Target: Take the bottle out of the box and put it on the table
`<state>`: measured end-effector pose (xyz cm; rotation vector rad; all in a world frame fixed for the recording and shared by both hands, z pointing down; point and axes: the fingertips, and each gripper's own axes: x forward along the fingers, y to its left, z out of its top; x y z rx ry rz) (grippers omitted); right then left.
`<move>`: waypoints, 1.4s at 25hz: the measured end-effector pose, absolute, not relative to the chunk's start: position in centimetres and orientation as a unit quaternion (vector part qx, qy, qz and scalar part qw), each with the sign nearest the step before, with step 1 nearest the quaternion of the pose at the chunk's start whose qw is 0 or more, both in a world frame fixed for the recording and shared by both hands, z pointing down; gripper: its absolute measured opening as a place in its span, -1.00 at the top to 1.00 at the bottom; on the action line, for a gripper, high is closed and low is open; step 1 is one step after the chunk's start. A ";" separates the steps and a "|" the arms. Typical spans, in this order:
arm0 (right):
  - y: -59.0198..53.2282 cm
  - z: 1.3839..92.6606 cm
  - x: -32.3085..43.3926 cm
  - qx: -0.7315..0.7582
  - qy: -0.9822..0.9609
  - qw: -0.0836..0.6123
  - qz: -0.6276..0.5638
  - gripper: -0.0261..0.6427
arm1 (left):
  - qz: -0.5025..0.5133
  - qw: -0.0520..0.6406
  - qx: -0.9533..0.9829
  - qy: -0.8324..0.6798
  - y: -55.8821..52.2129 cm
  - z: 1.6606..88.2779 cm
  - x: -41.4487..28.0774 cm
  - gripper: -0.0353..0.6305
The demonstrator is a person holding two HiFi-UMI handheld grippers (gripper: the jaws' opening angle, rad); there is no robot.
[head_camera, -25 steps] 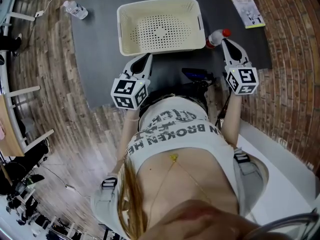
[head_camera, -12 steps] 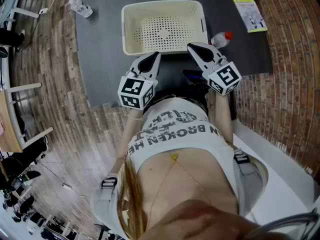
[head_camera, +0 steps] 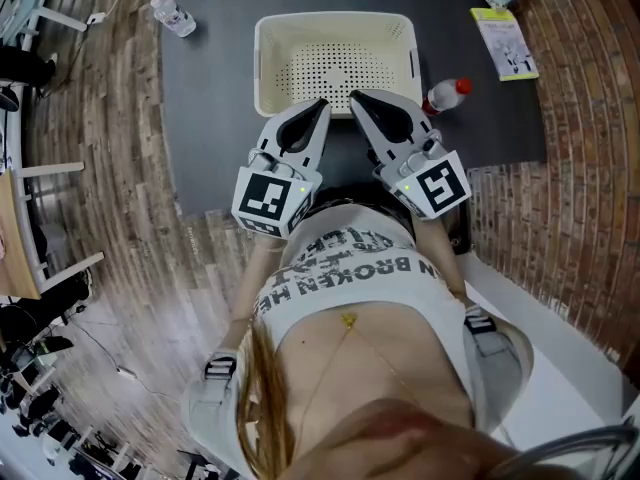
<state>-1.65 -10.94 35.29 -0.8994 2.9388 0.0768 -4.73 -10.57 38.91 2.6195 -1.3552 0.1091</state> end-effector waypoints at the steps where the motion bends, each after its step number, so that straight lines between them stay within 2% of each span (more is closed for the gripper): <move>1: -10.9 34.7 -1.8 -0.298 0.953 0.041 0.029 0.89 | 0.029 0.087 0.884 -0.458 -10.5 38.1 -4.8 0.89; 15: -10.3 34.6 -2.4 -0.302 0.952 0.035 0.026 0.89 | 0.030 0.003 0.884 -0.466 -9.6 35.2 -4.4 0.89; 35: -10.4 36.0 -2.6 -0.300 0.954 0.013 0.010 0.90 | 0.036 0.013 0.887 -0.459 -9.5 36.3 -4.0 0.89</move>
